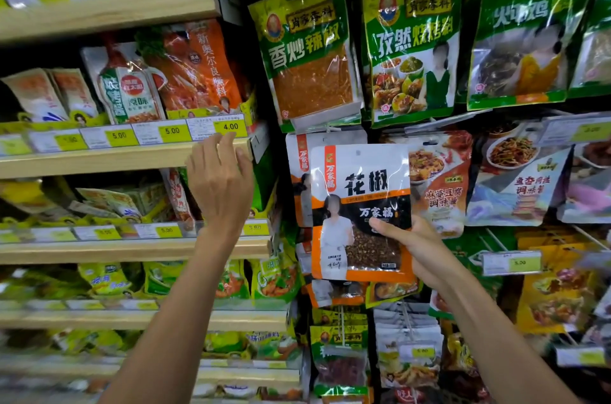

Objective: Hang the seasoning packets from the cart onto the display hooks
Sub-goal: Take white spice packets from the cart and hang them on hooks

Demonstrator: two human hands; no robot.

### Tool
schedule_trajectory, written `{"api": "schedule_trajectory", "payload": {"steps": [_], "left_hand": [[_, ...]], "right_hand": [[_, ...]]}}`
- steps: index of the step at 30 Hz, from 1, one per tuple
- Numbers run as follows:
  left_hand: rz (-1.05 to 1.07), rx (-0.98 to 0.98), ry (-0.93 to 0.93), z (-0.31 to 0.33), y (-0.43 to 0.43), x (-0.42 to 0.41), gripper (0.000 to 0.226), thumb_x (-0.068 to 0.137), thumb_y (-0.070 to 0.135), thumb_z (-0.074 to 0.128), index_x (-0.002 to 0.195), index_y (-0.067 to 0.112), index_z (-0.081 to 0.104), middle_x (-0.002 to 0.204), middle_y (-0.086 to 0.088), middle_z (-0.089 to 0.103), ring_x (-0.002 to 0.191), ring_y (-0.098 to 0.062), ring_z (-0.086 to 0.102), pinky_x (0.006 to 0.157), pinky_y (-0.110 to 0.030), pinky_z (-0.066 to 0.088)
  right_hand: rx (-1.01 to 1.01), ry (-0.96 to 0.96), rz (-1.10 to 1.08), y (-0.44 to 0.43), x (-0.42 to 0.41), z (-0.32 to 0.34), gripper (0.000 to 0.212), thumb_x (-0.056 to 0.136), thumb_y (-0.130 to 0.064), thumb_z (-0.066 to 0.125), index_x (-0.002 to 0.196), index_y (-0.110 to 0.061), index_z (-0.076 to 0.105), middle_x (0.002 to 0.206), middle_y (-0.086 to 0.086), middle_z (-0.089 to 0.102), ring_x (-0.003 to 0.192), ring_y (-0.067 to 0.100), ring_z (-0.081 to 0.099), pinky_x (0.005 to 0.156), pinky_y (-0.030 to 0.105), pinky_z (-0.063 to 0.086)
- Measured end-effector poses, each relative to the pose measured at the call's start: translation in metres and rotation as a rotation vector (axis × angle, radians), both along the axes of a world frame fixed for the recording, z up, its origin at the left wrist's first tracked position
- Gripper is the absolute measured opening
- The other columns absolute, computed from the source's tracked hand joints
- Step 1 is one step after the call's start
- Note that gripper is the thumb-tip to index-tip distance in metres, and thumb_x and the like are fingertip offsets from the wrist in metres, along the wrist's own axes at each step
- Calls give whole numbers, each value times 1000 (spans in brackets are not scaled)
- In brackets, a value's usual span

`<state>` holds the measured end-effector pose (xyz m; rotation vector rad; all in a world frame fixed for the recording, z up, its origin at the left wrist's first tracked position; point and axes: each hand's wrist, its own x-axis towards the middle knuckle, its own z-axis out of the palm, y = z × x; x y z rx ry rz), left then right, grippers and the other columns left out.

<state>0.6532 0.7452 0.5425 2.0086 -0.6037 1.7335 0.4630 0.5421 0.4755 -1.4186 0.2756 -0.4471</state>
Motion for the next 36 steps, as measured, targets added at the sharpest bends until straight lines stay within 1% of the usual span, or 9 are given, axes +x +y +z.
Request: {"api": "schedule_trajectory", "payload": {"steps": [2,5,8,13,23,29,31,34,36], "left_hand": [[3,34,-28,-1,1,20,24,95,13,48,107,-1,63,104,-20,64,96,-37,59,79,-42,41],[-6,78,-29,-8,1,42,26,97,17,44,108,1,61,110,-20,61,102,-37,56,85,-44,38],[-43,84,-14,-17,2,55,22,97,19,42,108,5,54,113,-21,57,108,-35,49,90,-46,36],[-114,60,-62,-22,2,62,19,96,17,44,109,5,50,111,-23,56,108,-34,43,98,-50,35],[-177,59,-95,-21,4,63,23,97,20,41,110,4,52,109,-24,57,108,-34,44,100,-47,33],[-171,70,-97,-19,6,61,23,96,18,44,109,1,55,108,-23,59,107,-33,46,99,-44,34],[-168,82,-94,-18,7,60,22,95,16,47,109,1,56,108,-22,59,106,-33,47,98,-44,35],[-175,91,-88,-16,9,58,20,93,12,50,108,1,56,107,-22,59,104,-34,50,95,-44,38],[-175,91,-83,-15,9,56,19,93,12,51,108,1,57,107,-21,59,103,-34,51,94,-44,38]], "right_hand": [[-8,-12,13,3,3,2,47,69,-32,77,112,-15,66,107,-3,74,103,9,68,90,27,49],[-27,-19,31,5,8,3,43,73,-32,76,114,-21,66,110,-6,73,106,7,66,96,31,46],[-26,-16,29,7,14,4,50,67,-38,79,113,-24,65,109,-8,73,106,7,66,98,35,46],[-39,-4,34,9,29,9,43,60,-41,80,98,-25,69,99,-12,75,98,2,68,98,32,46],[-64,21,38,13,56,11,37,71,-32,79,104,-18,69,105,-5,74,105,8,65,106,38,44],[14,5,25,10,63,16,89,55,-40,83,132,-7,53,130,8,62,128,23,52,114,47,34],[46,22,34,7,63,17,87,55,-38,83,130,-6,55,129,11,62,127,28,52,113,49,34],[62,40,66,7,62,13,67,58,-33,82,117,-4,64,118,14,69,119,30,58,111,51,36],[80,42,70,7,62,10,72,57,-35,83,118,-4,62,120,14,67,121,31,56,111,52,35]]}}
